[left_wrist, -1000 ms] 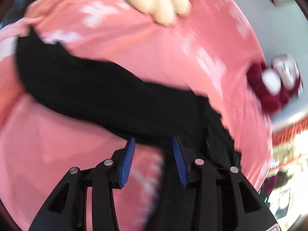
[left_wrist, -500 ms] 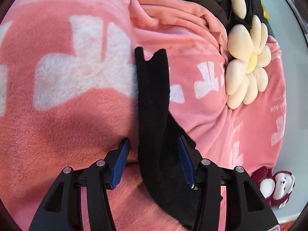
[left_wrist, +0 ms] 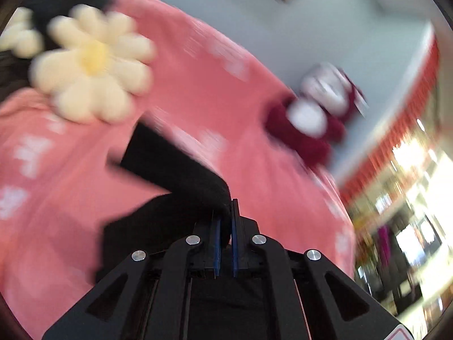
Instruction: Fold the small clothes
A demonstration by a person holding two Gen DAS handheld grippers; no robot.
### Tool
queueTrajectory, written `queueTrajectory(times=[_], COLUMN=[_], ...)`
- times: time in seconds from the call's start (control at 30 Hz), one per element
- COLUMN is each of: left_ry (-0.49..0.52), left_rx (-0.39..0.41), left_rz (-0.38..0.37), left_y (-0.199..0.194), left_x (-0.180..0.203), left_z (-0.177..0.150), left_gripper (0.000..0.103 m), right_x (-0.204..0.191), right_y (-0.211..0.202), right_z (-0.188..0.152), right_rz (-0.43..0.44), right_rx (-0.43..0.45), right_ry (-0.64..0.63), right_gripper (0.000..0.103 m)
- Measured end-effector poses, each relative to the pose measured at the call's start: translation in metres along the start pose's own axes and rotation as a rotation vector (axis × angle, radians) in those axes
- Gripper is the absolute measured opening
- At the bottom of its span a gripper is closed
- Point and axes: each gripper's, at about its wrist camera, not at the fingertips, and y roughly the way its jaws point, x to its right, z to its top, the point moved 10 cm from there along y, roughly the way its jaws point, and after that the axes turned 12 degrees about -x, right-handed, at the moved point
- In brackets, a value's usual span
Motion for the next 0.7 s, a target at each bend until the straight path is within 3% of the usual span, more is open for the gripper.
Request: queueTrajectory(times=[0.03, 0.07, 0.1, 0.2, 0.3, 0.43, 0.57, 0.7], left_ry=[0.027, 0.056, 0.074, 0.095, 0.022, -0.052, -0.074, -0.083], left_rx=[-0.050, -0.128, -0.191, -0.303, -0.359, -0.347, -0.345, -0.349], left_rz=[-0.005, -0.001, 0.039, 0.106, 0.121, 0.139, 0.178, 0.195], left_y=[0.020, 0.049, 0.075, 0.117, 0.124, 0.100, 0.070, 0.043], left_x=[0.016, 0.033, 0.042, 0.047, 0.028, -0.008, -0.035, -0.055], left_z=[-0.012, -0.035, -0.058, -0.121, -0.163, -0.189, -0.215, -0.232], left_gripper=[0.017, 0.048, 0.067, 0.067, 0.067, 0.067, 0.067, 0.067], right_x=[0.006, 0.013, 0.018, 0.037, 0.046, 0.032, 0.004, -0.005], right_y=[-0.002, -0.004, -0.006, -0.013, -0.021, -0.016, 0.020, 0.066], right_z=[0.000, 0.001, 0.002, 0.014, 0.044, 0.109, 0.170, 0.195], right_rz=[-0.005, -0.013, -0.014, -0.021, -0.015, 0.033, 0.053, 0.024], right_rx=[-0.001, 0.002, 0.001, 0.011, 0.030, 0.052, 0.015, -0.047], right_ry=[0.000, 0.003, 0.007, 0.014, -0.007, -0.044, -0.070, -0.019], right_gripper=[0.036, 0.037, 0.037, 0.037, 0.037, 0.048, 0.049, 0.049])
